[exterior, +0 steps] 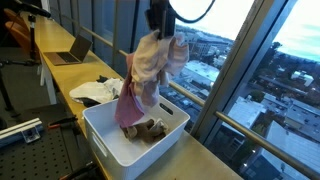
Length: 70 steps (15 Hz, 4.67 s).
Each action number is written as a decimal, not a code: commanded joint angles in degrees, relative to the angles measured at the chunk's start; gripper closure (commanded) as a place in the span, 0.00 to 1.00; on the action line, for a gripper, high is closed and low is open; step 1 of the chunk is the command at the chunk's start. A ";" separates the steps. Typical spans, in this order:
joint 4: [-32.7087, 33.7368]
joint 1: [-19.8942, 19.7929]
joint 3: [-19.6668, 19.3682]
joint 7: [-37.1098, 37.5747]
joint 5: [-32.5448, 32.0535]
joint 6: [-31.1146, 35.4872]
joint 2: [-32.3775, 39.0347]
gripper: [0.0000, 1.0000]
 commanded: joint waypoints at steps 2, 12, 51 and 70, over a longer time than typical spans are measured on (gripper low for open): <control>1.27 -0.10 -0.13 -5.48 1.10 3.42 6.71 0.53; 6.00 6.61 7.27 -4.87 1.72 4.07 15.80 0.00; 51.69 22.40 14.59 -12.59 -1.38 -7.20 71.70 0.72; 35.59 17.36 18.75 -13.47 -0.96 -3.99 40.91 0.97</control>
